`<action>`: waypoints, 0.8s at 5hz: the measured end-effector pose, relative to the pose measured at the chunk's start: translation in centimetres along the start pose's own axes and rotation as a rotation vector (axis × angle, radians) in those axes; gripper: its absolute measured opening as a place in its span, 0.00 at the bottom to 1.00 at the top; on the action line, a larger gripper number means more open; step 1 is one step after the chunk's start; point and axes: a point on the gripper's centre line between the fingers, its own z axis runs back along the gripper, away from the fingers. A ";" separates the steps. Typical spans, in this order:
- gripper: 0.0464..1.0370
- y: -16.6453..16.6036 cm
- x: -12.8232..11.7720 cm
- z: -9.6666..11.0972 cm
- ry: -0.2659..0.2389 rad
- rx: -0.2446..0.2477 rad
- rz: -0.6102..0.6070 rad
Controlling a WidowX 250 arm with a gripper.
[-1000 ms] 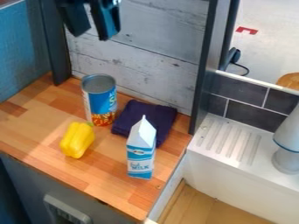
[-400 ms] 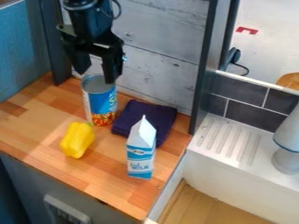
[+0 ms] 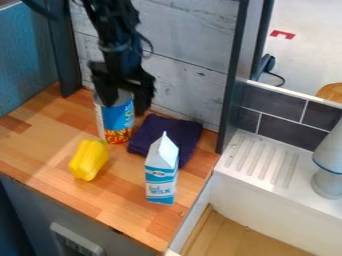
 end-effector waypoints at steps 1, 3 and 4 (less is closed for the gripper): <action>0.97 -0.7 1.3 -1.6 -0.012 -0.042 -0.028; 0.97 -1.4 2.0 -4.2 0.006 -0.024 -0.072; 0.97 -1.4 1.8 -5.3 0.020 -0.006 -0.070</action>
